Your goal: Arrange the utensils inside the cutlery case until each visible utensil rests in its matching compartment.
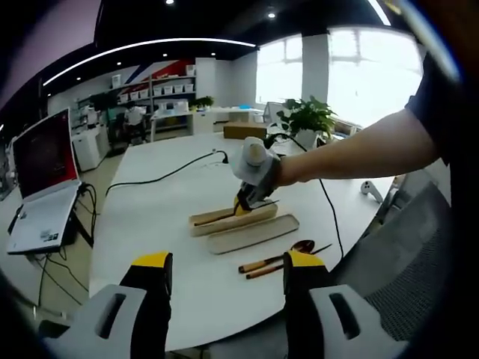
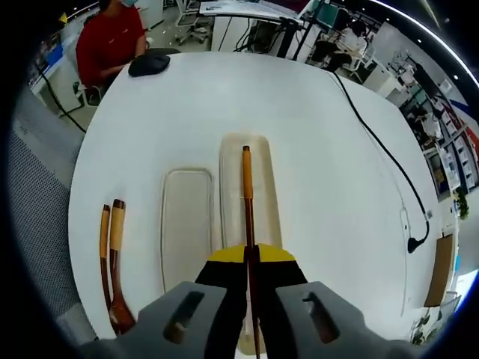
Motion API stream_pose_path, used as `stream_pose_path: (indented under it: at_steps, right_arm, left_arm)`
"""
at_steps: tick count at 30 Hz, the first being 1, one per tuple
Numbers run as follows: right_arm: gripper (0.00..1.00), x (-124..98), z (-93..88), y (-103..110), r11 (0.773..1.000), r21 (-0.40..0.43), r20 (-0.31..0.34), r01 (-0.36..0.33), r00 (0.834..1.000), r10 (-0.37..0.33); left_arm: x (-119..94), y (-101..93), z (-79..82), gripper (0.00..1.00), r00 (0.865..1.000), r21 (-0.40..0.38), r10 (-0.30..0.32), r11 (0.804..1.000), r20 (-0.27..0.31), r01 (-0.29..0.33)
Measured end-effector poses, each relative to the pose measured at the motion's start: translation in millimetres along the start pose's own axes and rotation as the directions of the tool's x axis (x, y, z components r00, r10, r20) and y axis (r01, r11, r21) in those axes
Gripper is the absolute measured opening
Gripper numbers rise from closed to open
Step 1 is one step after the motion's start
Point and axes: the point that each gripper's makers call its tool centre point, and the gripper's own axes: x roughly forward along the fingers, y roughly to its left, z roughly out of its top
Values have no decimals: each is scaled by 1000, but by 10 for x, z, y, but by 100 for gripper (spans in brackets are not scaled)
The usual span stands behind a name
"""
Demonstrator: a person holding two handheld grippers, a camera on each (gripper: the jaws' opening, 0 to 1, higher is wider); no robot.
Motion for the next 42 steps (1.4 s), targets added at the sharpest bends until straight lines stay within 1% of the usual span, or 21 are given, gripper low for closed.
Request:
stream_pose_path:
  at_steps: [10, 18, 20, 23, 30, 36, 38, 40, 41, 42]
  right_arm:
    - [0, 84, 0, 18, 1000, 0, 0, -28, 1000, 28]
    - [0, 123, -12, -4, 999, 7, 6, -35, 999, 35]
    - [0, 144, -21, -6, 999, 8, 5, -36, 999, 36]
    - [0, 166, -30, -1, 999, 14, 3, -41, 999, 41]
    - [0, 187, -35, 9, 999, 18, 2, -48, 999, 48]
    - [0, 188, -38, -1, 998, 41, 20, -53, 998, 52]
    - [0, 189, -35, 9, 998, 34, 18, -52, 998, 52]
    - [0, 221, -82, 4, 999, -3, -8, -37, 999, 37]
    - [0, 213, -59, -22, 999, -16, -1, -28, 1000, 28]
    - [0, 208, -50, -7, 999, -5, -2, -32, 999, 32]
  left_arm:
    - [9, 4, -33, 61, 1000, -4, -1, 1000, -16, 1]
    - [13, -4, -48, 61, 1000, -10, -7, 1000, -27, 7]
    - [17, -18, -47, 61, 999, 22, -7, 1000, -32, 8]
    - [21, -11, -80, 61, 999, -12, -16, 1000, -46, 16]
    - [25, -29, -86, 61, 998, 1, -20, 1000, -52, 20]
    - [22, -23, -100, 61, 998, 3, -16, 1000, -58, 16]
    - [23, -24, -102, 61, 998, 5, -16, 1000, -60, 16]
    - [26, -22, -100, 61, 998, 3, -16, 1000, -60, 16]
    - [26, -17, -97, 61, 998, 5, -13, 1000, -58, 14]
    - [26, -15, -97, 61, 998, 4, -13, 1000, -58, 13]
